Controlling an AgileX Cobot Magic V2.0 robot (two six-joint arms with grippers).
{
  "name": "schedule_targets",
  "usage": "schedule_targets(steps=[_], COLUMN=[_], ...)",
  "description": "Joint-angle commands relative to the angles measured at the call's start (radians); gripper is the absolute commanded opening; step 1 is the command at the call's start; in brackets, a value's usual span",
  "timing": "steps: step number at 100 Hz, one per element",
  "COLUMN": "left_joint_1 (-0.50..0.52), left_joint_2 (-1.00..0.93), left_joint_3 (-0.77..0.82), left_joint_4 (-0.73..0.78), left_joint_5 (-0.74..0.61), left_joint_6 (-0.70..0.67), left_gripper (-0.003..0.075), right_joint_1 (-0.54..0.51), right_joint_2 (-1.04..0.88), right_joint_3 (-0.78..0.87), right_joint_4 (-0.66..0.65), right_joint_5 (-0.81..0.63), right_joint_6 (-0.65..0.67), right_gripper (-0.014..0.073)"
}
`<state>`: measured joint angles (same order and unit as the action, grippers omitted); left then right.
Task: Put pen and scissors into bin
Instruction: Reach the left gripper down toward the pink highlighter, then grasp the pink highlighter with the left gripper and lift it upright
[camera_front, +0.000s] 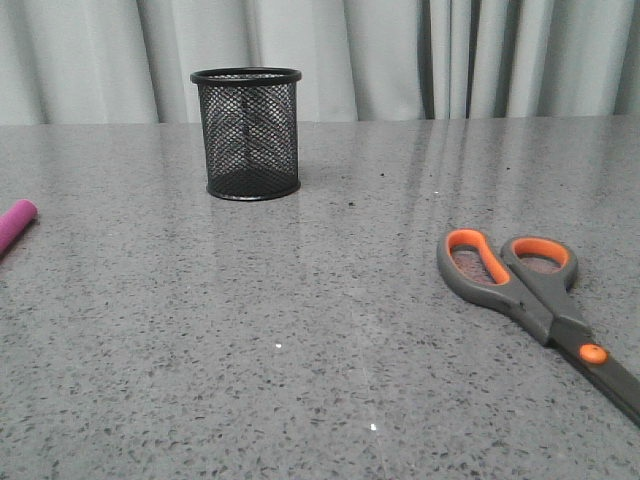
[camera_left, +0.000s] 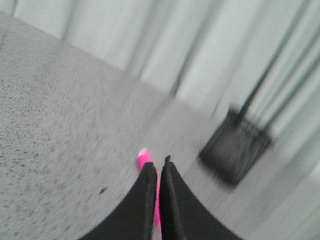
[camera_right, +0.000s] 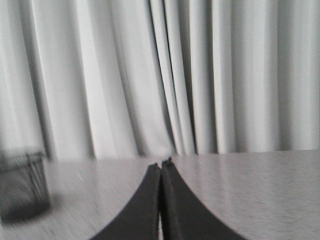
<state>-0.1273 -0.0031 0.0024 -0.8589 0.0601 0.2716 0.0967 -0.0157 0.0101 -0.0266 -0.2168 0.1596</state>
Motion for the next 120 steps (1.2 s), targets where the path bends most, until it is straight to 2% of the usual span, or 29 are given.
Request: schedule_targets(steps=[1, 10, 18, 24, 31, 42, 49, 55, 60, 69, 78, 90, 103, 120], left_joint_1=[0.001, 0.001, -0.001, -0.001, -0.001, -0.001, -0.001, -0.001, -0.001, -0.001, -0.001, -0.001, -0.001, -0.001], left_joint_2=[-0.034, -0.034, -0.034, -0.034, -0.021, 0.035, 0.105, 0.187, 0.263, 0.426, 0.594, 0.793, 0.988, 1.193], left_joint_3=[0.042, 0.04, 0.025, -0.013, -0.083, -0.208, -0.286, -0.356, -0.413, -0.515, -0.605, -0.719, -0.862, -1.007], left_joint_4=[-0.246, -0.386, -0.408, -0.362, -0.234, -0.06, 0.004, 0.054, 0.104, 0.154, 0.155, 0.194, 0.356, 0.433], left_joint_5=[-0.153, -0.16, -0.148, -0.094, -0.012, 0.052, 0.063, 0.109, 0.184, 0.345, 0.452, 0.555, 0.72, 0.85], left_joint_6=[-0.008, -0.008, -0.008, 0.011, 0.069, 0.121, 0.123, 0.123, 0.123, 0.123, 0.111, 0.032, -0.092, -0.128], left_gripper=[-0.0019, -0.0019, -0.0018, -0.0001, 0.0073, 0.0256, 0.0312, 0.0314, 0.0314, 0.0314, 0.0314, 0.0314, 0.0314, 0.0314], right_joint_1=[-0.006, -0.006, -0.006, -0.006, -0.006, -0.006, -0.006, -0.004, -0.002, -0.002, -0.002, -0.002, -0.002, -0.002], right_joint_2=[-0.013, -0.013, -0.013, -0.008, 0.017, 0.106, 0.182, 0.246, 0.303, 0.406, 0.479, 0.507, 0.507, 0.507], right_joint_3=[0.013, 0.009, -0.033, -0.089, -0.179, -0.313, -0.387, -0.446, -0.502, -0.571, -0.619, -0.639, -0.639, -0.639], right_joint_4=[0.125, 0.266, 0.297, 0.297, 0.292, 0.273, 0.264, 0.265, 0.265, 0.265, 0.265, 0.29, 0.32, 0.322], right_joint_5=[-0.086, -0.074, -0.055, 0.013, 0.136, 0.257, 0.312, 0.406, 0.5, 0.653, 0.734, 0.758, 0.768, 0.769], right_joint_6=[0.05, 0.073, 0.073, 0.073, 0.073, 0.07, 0.07, 0.066, 0.031, -0.026, -0.037, -0.037, -0.037, -0.037], right_gripper=[-0.0069, -0.0069, -0.0069, -0.0067, -0.0044, 0.0111, 0.0245, 0.0335, 0.0366, 0.0367, 0.0367, 0.0367, 0.0367, 0.0367])
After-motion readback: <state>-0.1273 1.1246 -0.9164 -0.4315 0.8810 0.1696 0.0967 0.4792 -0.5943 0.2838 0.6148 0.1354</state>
